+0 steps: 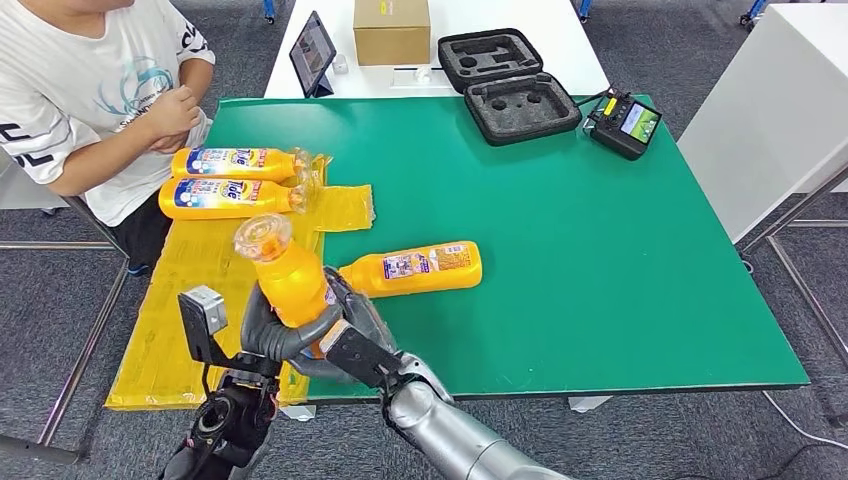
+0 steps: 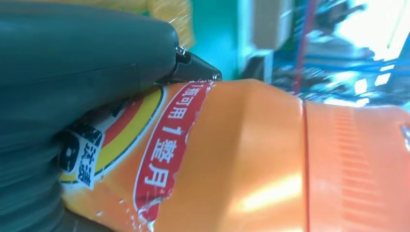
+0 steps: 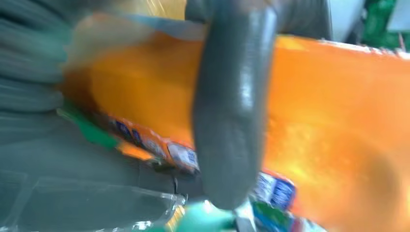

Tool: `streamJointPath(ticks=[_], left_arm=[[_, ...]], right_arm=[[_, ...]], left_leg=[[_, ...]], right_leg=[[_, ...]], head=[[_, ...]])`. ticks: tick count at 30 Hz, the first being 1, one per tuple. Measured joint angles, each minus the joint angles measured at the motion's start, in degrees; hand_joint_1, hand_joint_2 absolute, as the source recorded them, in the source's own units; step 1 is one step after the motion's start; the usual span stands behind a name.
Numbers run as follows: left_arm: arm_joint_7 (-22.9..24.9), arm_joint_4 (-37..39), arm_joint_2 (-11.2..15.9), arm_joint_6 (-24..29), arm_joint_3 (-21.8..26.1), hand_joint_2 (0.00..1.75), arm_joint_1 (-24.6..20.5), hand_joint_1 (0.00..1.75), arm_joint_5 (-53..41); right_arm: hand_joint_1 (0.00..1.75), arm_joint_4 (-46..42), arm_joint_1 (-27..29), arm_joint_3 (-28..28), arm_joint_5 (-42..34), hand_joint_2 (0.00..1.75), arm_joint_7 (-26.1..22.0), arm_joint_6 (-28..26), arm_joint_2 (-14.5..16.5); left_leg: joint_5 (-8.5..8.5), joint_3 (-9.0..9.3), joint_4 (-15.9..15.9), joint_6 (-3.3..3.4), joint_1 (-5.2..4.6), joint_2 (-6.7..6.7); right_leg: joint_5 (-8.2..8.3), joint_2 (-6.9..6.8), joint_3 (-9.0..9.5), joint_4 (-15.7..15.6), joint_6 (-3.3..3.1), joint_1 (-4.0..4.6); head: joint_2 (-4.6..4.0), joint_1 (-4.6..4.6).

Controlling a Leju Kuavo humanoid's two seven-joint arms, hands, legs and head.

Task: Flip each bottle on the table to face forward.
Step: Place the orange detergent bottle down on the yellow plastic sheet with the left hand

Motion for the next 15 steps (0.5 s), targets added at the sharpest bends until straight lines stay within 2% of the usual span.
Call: streamJointPath(ticks=[4, 10, 15], left_arm=[[-3.8, -1.81, -0.37, 5.01, 0.62, 1.75, -0.35, 1.75, -3.23], [-4.13, -2.32, 0.01, 6.86, 5.0, 1.75, 0.17, 1.75, -2.7], [-7.33, -2.57, 0.12, 12.24, 6.52, 1.75, 0.41, 1.72, -7.89]], right_arm=[[0.0, -9.19, 2.96, -2.04, 5.03, 0.0, 0.11, -5.9, -1.66], [0.0, -21.38, 6.78, -4.44, 9.1, 0.0, -0.36, -9.99, -4.27], [0.0, -27.85, 9.29, -4.98, 18.84, 0.0, -1.29, -16.45, -5.12]], left_leg=[[-0.01, -0.03, 0.0, 0.0, 0.0, -0.01], [0.0, -0.06, -0.01, -0.01, 0.02, 0.03], [0.0, -0.08, -0.01, -0.01, 0.02, 0.03]], right_leg=[[0.0, 0.0, 0.0, 0.0, 0.0, 0.0], [-0.01, -0.02, -0.06, 0.0, -0.01, 0.01], [-0.01, -0.02, -0.07, 0.01, -0.01, 0.02]], head=[[0.0, 0.02], [0.0, 0.03], [0.0, 0.04]])
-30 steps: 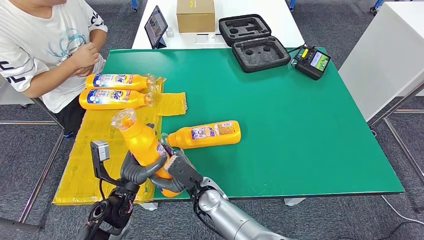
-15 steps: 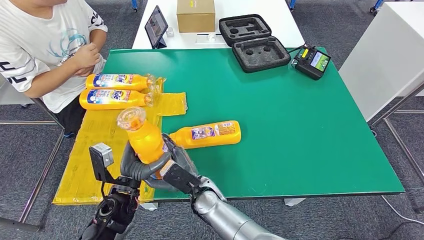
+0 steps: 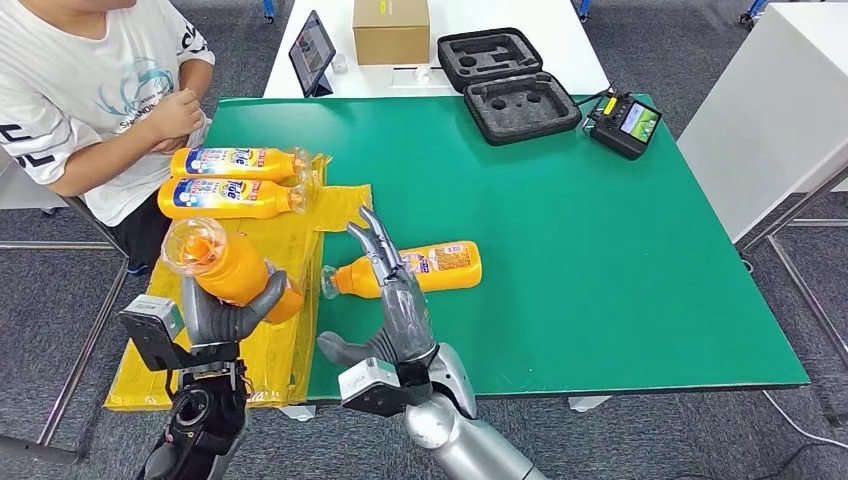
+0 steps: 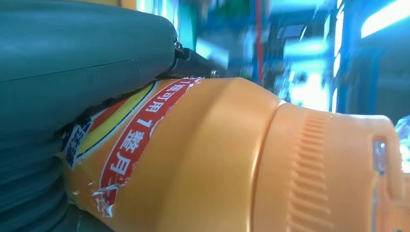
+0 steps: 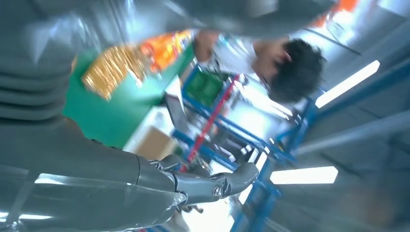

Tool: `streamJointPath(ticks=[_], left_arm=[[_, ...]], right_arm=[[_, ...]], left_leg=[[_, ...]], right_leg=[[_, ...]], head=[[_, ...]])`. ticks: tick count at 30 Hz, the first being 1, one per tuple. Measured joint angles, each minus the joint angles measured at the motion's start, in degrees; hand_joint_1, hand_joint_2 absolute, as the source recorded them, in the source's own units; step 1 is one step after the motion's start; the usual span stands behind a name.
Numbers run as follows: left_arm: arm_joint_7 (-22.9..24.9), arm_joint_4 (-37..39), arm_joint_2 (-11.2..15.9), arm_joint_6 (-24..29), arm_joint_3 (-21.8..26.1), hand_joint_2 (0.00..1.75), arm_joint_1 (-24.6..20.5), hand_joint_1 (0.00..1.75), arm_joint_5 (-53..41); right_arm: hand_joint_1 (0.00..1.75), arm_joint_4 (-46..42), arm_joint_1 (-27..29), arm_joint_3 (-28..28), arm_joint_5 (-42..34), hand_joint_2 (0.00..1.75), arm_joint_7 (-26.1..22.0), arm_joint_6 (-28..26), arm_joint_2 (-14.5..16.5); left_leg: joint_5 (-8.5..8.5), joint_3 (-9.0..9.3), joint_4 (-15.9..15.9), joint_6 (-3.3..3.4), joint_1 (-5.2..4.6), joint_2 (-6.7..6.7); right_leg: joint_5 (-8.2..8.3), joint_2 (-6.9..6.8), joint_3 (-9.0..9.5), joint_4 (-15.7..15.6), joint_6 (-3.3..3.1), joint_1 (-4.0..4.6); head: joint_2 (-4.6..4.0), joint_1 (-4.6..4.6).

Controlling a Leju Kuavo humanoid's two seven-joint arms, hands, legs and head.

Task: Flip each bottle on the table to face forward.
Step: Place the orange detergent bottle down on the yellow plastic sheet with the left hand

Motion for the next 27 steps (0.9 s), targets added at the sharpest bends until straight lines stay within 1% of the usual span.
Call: streamJointPath(ticks=[3, 4, 6, 8, 10, 12, 14, 15, 17, 19, 23, 27], left_arm=[[-1.11, -0.11, 0.19, 4.8, 1.28, 1.75, 0.12, 1.71, -4.39], [-1.28, -0.11, 0.25, 6.66, 1.82, 1.75, 0.17, 1.73, -6.23], [-1.4, -0.11, 0.37, 10.14, 2.96, 1.75, 0.21, 1.75, -10.2], [-1.05, 0.04, 0.64, 13.2, 3.88, 1.75, 0.13, 1.75, -16.61], [1.2, 0.77, 1.17, 15.21, 4.44, 1.75, -0.36, 1.75, -27.64], [5.33, 2.32, 1.86, 15.39, 4.83, 1.75, -1.34, 1.75, -40.44], [10.67, 4.89, 2.8, 13.48, 4.97, 1.75, -3.04, 1.75, -51.76], [13.64, 6.87, 3.37, 11.66, 4.9, 1.75, -4.26, 1.75, -56.85], [17.67, 11.36, 4.54, 8.07, 4.75, 1.75, -6.84, 1.75, -64.07], [19.1, 15.64, 5.54, 5.07, 4.47, 1.75, -9.12, 1.75, -67.26], [20.15, 25.12, 7.14, -2.27, 3.11, 1.75, -13.86, 1.75, -70.0], [19.92, 31.29, 7.78, -3.69, 2.27, 1.75, -16.51, 1.75, -70.25]], right_arm=[[0.0, -5.06, 2.35, -1.88, 9.4, 0.0, -0.27, -0.56, 0.26], [0.0, -7.06, 3.15, -2.59, 12.21, 0.0, -0.34, -0.59, 0.53], [0.0, -10.56, 4.33, -3.54, 15.09, 0.0, -0.39, -0.63, 1.07], [0.0, -12.75, 4.98, -4.1, 15.72, 0.0, -0.25, -0.64, 1.55], [0.0, -13.53, 5.16, -4.47, 15.97, 0.87, 1.0, -0.65, 1.81], [0.0, -13.59, 4.99, -4.4, 16.32, 1.75, 3.67, -0.66, 1.66], [0.0, -13.57, 4.6, -3.76, 16.6, 1.75, 6.55, -0.65, 1.17], [0.0, -13.54, 4.34, -3.19, 16.69, 1.75, 7.72, -0.63, 0.86], [0.0, -13.51, 3.87, -1.86, 16.68, 1.75, 9.21, -0.55, 0.31], [0.0, -13.5, 3.57, -0.77, 16.71, 1.75, 9.94, -0.16, -0.09], [0.0, -13.33, 2.65, 1.22, 17.62, 1.75, 10.74, 1.83, -0.59], [0.0, -13.11, 2.1, 2.5, 17.75, 1.75, 10.93, 2.49, -0.73]], left_leg=[[0.0, -0.03, 0.0, 0.0, 0.0, -0.05], [0.0, -0.04, 0.0, 0.0, 0.0, -0.06], [-0.01, -0.05, 0.0, 0.0, 0.0, -0.06], [0.0, -0.05, -0.01, 0.0, 0.0, -0.05], [0.01, -0.04, -0.01, 0.0, 0.0, -0.06], [0.03, -0.04, -0.01, 0.01, 0.0, -0.07], [0.07, -0.04, -0.01, 0.03, -0.01, -0.07], [0.09, -0.04, -0.01, 0.03, -0.01, -0.08], [0.13, -0.03, 0.0, 0.04, -0.01, -0.04], [0.14, -0.03, 0.0, 0.03, -0.01, 0.02], [0.16, -0.04, 0.0, 0.03, 0.01, 0.04], [0.15, -0.08, 0.0, 0.03, 0.01, 0.04]], right_leg=[[0.0, -0.02, 0.0, 0.0, 0.0, 0.0], [0.0, -0.02, -0.01, 0.0, 0.0, 0.0], [-0.01, -0.01, -0.02, 0.0, 0.0, 0.0], [-0.01, -0.01, -0.03, -0.01, -0.01, 0.0], [-0.02, -0.03, -0.03, -0.01, -0.01, 0.0], [0.0, -0.03, -0.02, -0.01, -0.01, 0.0], [0.03, -0.03, -0.02, -0.01, 0.0, -0.01], [0.04, -0.03, -0.02, -0.01, 0.0, -0.01], [0.1, -0.02, -0.03, 0.0, -0.03, -0.01], [0.16, -0.01, -0.05, 0.0, -0.11, 0.0], [0.17, -0.01, -0.07, 0.02, -0.14, 0.02], [0.15, 0.02, -0.11, 0.02, -0.16, 0.02]], head=[[0.0, 0.01], [0.0, -0.01], [0.0, -0.01], [0.0, -0.01], [0.0, 0.0], [0.0, 0.0], [0.0, 0.0], [0.0, 0.01], [0.0, 0.0], [0.0, -0.02], [0.0, -0.01], [0.0, 0.01]])
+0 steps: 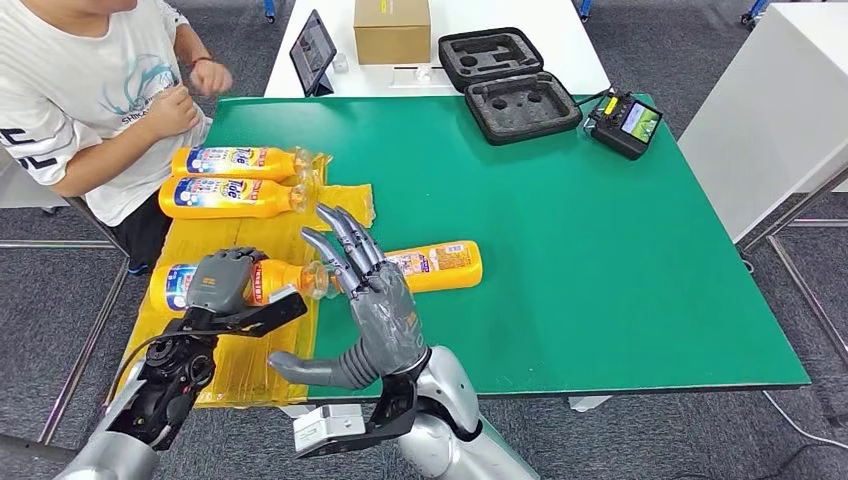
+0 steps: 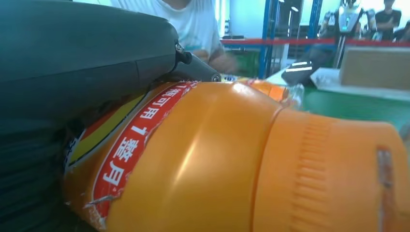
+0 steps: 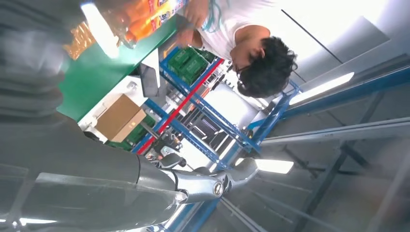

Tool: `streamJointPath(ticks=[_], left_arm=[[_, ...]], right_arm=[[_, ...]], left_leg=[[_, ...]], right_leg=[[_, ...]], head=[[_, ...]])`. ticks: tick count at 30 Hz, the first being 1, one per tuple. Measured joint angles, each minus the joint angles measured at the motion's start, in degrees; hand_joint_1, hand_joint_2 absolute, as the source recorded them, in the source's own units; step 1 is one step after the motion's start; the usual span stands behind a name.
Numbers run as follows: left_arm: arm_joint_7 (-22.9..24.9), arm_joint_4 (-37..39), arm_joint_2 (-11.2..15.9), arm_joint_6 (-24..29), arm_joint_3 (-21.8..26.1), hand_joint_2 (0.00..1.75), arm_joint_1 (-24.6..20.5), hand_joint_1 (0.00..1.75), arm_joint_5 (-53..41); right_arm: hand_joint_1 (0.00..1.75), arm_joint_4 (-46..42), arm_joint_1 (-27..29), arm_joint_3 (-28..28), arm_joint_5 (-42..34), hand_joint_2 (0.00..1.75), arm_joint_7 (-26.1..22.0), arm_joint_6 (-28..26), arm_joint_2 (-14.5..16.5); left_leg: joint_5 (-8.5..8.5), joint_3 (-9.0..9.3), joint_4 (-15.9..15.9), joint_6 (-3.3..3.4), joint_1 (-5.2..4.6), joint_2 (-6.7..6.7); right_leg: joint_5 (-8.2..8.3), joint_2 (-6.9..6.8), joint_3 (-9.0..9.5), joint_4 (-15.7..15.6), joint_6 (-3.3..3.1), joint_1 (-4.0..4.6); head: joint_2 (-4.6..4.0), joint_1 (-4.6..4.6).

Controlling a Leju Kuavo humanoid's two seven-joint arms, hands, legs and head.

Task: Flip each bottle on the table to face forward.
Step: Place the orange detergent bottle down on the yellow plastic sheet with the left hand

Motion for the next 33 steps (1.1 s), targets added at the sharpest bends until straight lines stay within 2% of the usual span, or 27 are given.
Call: streamJointPath(ticks=[8, 15, 16, 17, 19, 20, 21, 25, 29, 33], left_arm=[[-2.2, 10.2, 0.38, -8.53, -1.0, 1.75, -5.82, 1.75, 1.84], [-5.66, 15.5, 0.38, -14.57, -0.85, 1.75, -9.44, 1.59, 6.1], [-5.78, 15.92, 0.38, -14.99, -0.8, 1.75, -9.78, 1.42, 6.32], [-5.85, 16.28, 0.38, -15.21, -0.77, 1.75, -10.05, 1.09, 6.42], [-5.93, 16.87, 0.38, -15.55, -0.77, 1.75, -10.44, 0.32, 6.45], [-5.98, 17.14, 0.38, -15.85, -0.78, 1.75, -10.6, 0.08, 6.47], [-6.02, 17.41, 0.37, -16.24, -0.79, 1.75, -10.73, 0.01, 6.49], [-6.45, 18.69, 0.23, -19.11, -0.74, 0.0, -10.94, 0.0, 8.0], [-8.17, 19.37, 0.17, -23.81, -0.27, 0.0, -11.39, 0.0, 11.66], [-8.58, 19.47, 0.18, -25.17, 0.0, 0.0, -11.55, 0.0, 12.78]], right_arm=[[0.0, 1.12, -1.54, 2.24, 0.69, 1.75, 0.38, 2.22, -0.02], [0.0, 2.39, -2.1, 2.99, -0.32, 1.75, 0.76, 2.37, -0.01], [0.0, 2.53, -2.17, 3.05, -0.35, 1.75, 0.76, 2.38, -0.01], [0.0, 2.67, -2.24, 3.08, -0.35, 1.75, 0.76, 2.38, -0.01], [0.0, 2.91, -2.35, 3.11, -0.45, 1.75, 0.76, 2.45, -0.01], [0.0, 3.01, -2.41, 3.12, -0.65, 1.75, 0.76, 2.59, -0.01], [0.0, 3.07, -2.45, 3.12, -0.91, 1.75, 0.76, 2.76, 0.0], [0.0, 3.17, -2.49, 3.13, -1.75, 1.75, 0.76, 3.49, 0.01], [0.0, 3.42, -2.5, 3.13, -1.95, 1.75, 0.76, 4.0, 0.01], [0.0, 3.51, -2.5, 3.13, -2.02, 1.75, 0.76, 4.1, 0.01]], left_leg=[[-0.01, 0.0, -0.01, 0.0, -0.01, -0.08], [0.01, 0.22, -0.03, -0.03, 0.0, -0.11], [0.01, 0.26, -0.03, -0.04, 0.0, -0.11], [0.01, 0.29, -0.03, -0.04, 0.0, -0.11], [0.01, 0.32, -0.04, -0.05, 0.0, -0.11], [0.02, 0.33, -0.04, -0.05, 0.0, -0.11], [0.03, 0.34, -0.04, -0.06, 0.0, -0.11], [0.05, 0.36, -0.03, -0.07, -0.01, -0.11], [0.04, 0.42, -0.03, -0.06, -0.02, -0.19], [0.04, 0.44, -0.03, -0.06, -0.02, -0.22]], right_leg=[[0.0, -0.03, 0.05, -0.01, 0.0, -0.02], [-0.01, -0.04, 0.26, 0.0, -0.01, -0.01], [-0.01, -0.04, 0.3, 0.0, -0.01, -0.01], [-0.02, -0.04, 0.33, 0.0, -0.02, -0.01], [-0.02, -0.04, 0.35, 0.0, -0.03, -0.01], [-0.02, -0.04, 0.37, 0.0, -0.03, -0.01], [-0.02, -0.04, 0.37, 0.0, -0.03, -0.01], [-0.01, -0.03, 0.41, 0.0, -0.02, -0.01], [-0.01, -0.07, 0.5, 0.0, -0.01, -0.02], [-0.02, -0.08, 0.53, 0.0, -0.01, -0.02]], head=[[0.0, -0.02], [0.0, -0.03], [0.0, -0.03], [0.0, -0.03], [0.0, -0.03], [0.0, -0.03], [0.0, -0.02], [0.0, -0.02], [0.0, -0.03], [0.0, -0.03]])
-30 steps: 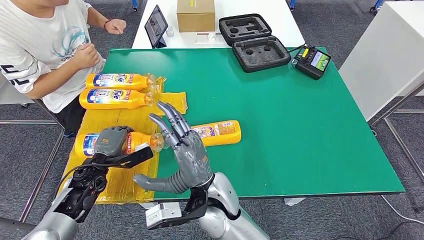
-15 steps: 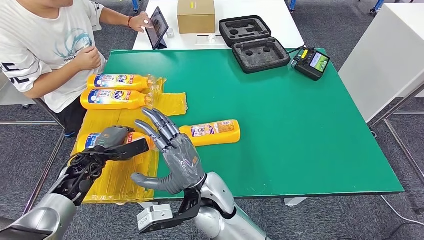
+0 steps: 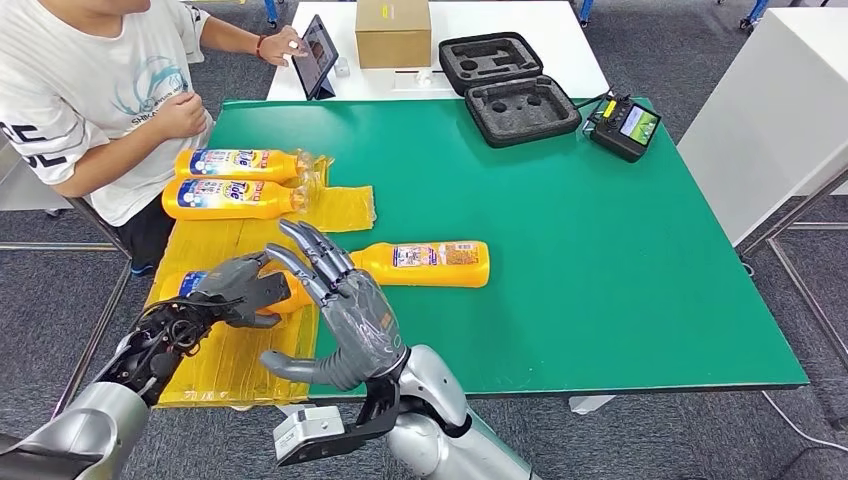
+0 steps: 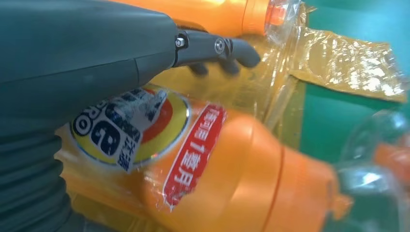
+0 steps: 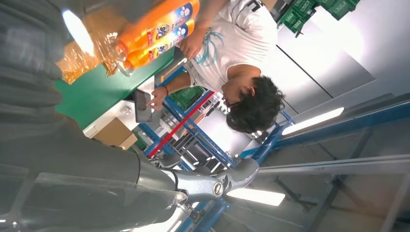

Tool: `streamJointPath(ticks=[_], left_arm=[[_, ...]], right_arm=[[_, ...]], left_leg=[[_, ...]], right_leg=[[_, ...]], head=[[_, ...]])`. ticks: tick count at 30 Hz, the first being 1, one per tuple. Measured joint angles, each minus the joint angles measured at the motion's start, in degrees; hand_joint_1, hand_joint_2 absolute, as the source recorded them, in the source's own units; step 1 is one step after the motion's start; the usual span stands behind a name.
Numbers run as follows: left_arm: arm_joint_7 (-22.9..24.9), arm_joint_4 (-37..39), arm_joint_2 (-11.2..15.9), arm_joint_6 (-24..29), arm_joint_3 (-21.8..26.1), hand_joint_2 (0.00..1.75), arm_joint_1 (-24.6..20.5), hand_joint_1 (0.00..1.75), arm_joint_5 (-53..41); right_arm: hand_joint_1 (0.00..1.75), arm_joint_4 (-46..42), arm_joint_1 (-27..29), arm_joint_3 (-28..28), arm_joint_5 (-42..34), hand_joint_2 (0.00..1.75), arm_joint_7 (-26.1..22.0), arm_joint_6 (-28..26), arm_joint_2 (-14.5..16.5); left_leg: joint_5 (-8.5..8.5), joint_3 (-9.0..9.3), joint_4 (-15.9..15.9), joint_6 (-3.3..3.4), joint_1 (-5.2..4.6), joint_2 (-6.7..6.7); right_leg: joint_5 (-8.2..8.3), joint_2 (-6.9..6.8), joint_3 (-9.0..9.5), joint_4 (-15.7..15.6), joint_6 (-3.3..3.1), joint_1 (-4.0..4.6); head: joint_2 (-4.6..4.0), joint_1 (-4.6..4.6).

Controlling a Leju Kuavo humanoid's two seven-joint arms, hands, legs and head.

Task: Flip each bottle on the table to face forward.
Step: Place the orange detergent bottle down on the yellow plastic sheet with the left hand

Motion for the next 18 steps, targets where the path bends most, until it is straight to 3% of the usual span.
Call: streamJointPath(ticks=[4, 18], left_arm=[[-0.89, 0.38, -0.04, -3.28, 1.4, 0.0, -0.41, 0.0, 2.61], [-1.14, 0.83, -0.28, -4.26, 2.4, 0.0, -0.48, 0.0, 3.8]], right_arm=[[0.0, 0.51, -0.01, 0.0, -0.15, 1.75, 0.0, 0.04, 0.0], [0.0, 0.91, -0.04, -0.04, -0.27, 1.75, 0.05, 0.14, 0.0]], left_leg=[[-0.01, 0.11, -0.01, -0.01, 0.0, -0.02], [-0.01, 0.27, -0.01, -0.01, 0.0, -0.03]], right_leg=[[-0.04, -0.06, 0.12, -0.01, 0.02, 0.0], [-0.04, -0.06, 0.28, -0.01, 0.02, 0.0]], head=[[0.0, 0.02], [0.0, 0.02]])
